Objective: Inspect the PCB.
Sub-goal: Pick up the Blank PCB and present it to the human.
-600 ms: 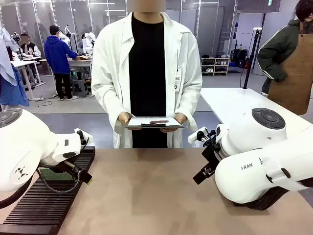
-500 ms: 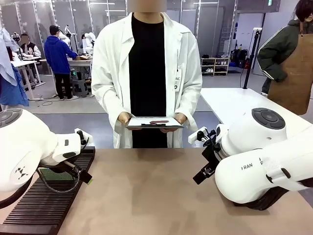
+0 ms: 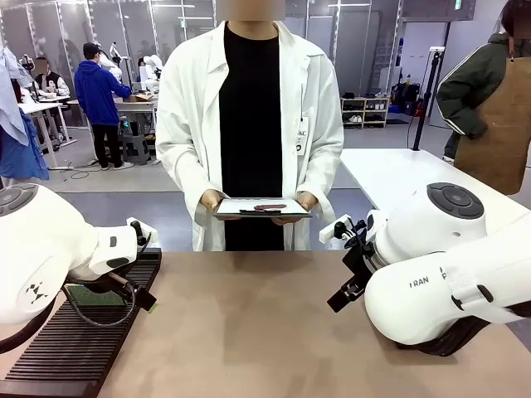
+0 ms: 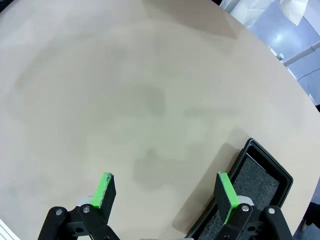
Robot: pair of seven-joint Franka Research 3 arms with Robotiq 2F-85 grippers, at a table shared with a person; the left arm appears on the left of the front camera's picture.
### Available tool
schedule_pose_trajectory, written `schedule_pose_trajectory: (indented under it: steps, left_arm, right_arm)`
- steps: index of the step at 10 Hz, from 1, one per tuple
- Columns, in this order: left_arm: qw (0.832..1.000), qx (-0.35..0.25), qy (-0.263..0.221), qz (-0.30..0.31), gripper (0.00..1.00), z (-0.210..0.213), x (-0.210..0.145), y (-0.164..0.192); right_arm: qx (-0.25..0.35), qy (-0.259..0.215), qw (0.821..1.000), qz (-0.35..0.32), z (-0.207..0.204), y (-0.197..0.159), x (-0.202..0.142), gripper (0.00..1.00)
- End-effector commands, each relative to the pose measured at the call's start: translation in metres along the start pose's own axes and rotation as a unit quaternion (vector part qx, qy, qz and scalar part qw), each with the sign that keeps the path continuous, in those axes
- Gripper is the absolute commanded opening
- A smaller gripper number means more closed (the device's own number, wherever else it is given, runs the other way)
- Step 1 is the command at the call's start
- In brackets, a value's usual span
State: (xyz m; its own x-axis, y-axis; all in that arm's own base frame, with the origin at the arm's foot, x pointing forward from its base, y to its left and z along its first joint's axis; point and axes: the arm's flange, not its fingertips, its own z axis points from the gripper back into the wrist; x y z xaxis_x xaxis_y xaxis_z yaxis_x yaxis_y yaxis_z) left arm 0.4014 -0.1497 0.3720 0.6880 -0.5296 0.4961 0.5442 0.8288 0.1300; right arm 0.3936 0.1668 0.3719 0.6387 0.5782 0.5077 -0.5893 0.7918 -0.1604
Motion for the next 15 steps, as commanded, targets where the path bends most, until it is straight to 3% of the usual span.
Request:
schedule_pose_trajectory:
  steps: [1, 15]
  left_arm:
    - [1.000, 0.000, 0.000, 0.000, 1.00, 0.0000, 0.0000, 0.0002]
    - [1.000, 0.000, 0.000, 0.000, 1.00, 0.0000, 0.0000, 0.0002]
  right_arm:
    - [0.000, 0.000, 1.000, -0.001, 0.0000, 0.0000, 0.0000, 1.00]
    - [0.000, 0.000, 1.000, -0.001, 0.0000, 0.0000, 0.0000, 1.00]
